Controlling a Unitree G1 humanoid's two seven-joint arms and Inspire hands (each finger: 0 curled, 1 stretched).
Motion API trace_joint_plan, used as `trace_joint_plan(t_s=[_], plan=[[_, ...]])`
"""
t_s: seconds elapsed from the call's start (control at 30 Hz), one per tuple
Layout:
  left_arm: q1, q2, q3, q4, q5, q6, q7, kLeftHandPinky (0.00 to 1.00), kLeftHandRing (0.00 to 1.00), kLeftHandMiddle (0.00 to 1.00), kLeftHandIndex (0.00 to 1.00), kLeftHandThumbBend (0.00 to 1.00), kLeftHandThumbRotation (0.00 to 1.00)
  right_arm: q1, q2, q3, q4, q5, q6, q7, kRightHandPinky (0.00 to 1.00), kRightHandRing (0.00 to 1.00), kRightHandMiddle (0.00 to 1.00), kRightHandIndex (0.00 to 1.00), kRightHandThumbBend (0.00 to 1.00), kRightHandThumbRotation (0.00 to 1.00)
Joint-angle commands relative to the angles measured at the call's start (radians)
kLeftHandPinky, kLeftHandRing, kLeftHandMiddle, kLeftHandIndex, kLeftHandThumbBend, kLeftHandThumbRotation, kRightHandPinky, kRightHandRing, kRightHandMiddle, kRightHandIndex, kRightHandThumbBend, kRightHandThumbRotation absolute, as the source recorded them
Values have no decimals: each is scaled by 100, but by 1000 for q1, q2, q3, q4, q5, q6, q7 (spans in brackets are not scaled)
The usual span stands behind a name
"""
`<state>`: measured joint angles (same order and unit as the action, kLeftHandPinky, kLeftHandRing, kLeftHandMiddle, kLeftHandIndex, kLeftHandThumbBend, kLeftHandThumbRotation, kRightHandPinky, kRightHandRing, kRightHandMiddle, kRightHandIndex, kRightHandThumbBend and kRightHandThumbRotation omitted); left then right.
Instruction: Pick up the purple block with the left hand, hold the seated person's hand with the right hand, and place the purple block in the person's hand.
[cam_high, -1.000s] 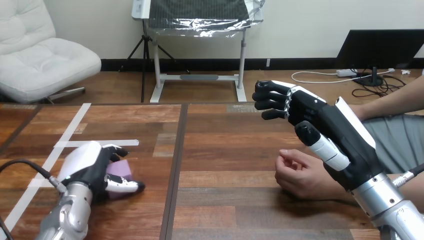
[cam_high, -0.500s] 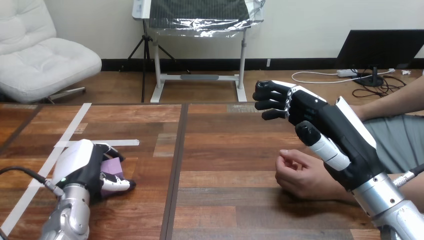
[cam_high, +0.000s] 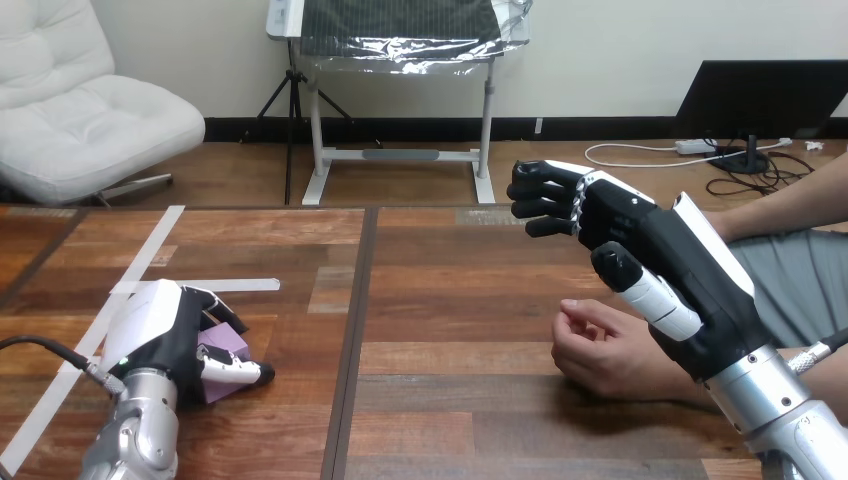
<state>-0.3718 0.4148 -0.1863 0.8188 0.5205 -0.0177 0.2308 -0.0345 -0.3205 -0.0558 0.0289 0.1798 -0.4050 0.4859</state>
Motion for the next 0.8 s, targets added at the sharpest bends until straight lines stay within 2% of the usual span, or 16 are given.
trace_joint_plan(t_s=[0.0,0.47,0.77], plan=[[-63,6,-5,-6,3,-9,16,39,43,48,47,76,0,-59,-18,-24,-22,13,-9,0,76,80,80,81,96,86],[-49,12,-8,-23,7,-26,27,41,44,48,47,78,0,-66,-19,-21,-15,13,-2,3,76,80,80,80,97,86],[-31,10,6,-58,-7,-35,30,40,44,48,47,78,0,-77,-22,-21,9,0,-7,1,76,80,81,80,96,85]])
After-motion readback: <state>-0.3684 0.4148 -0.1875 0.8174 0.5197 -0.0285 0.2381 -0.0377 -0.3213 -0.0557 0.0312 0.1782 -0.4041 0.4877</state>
